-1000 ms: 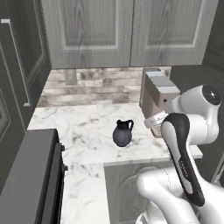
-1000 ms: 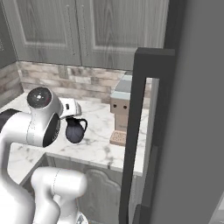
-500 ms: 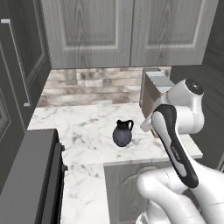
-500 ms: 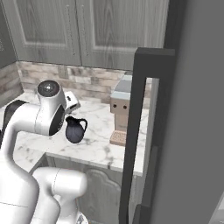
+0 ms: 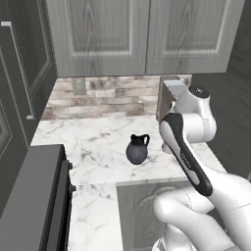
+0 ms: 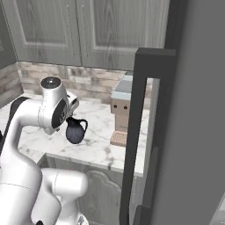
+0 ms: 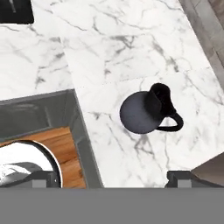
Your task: Move the onion and banana from the second highest shelf to the top shelf to make space. Then, place the pitcher from the counter on the cleared second highest shelf.
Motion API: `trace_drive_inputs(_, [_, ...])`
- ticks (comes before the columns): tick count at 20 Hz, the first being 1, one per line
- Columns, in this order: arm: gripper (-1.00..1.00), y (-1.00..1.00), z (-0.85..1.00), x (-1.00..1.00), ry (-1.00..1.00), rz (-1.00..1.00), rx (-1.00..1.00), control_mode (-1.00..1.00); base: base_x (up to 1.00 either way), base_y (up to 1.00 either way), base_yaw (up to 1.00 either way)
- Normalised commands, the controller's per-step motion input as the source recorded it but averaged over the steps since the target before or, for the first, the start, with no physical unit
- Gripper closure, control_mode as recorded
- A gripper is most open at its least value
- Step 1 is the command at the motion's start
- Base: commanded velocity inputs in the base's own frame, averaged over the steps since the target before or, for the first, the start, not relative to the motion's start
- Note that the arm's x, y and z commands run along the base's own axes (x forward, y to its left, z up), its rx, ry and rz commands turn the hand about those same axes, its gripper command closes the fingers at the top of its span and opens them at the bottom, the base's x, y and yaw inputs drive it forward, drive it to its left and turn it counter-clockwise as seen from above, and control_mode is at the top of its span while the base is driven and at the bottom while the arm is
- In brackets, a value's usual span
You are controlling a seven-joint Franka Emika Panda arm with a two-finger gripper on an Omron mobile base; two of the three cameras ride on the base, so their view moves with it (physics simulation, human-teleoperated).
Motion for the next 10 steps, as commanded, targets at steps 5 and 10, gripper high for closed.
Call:
trace_drive_inputs(5, [-1.0,-0.31,-0.35,0.02,0.0,0.32,-0.18,-1.0,0.0,0.0,0.0])
trace_drive_inputs(10, [-1.0,-0.07,-0.37,0.16,-0.05,0.08,-0.08,-1.0,0.0,0.0,0.0])
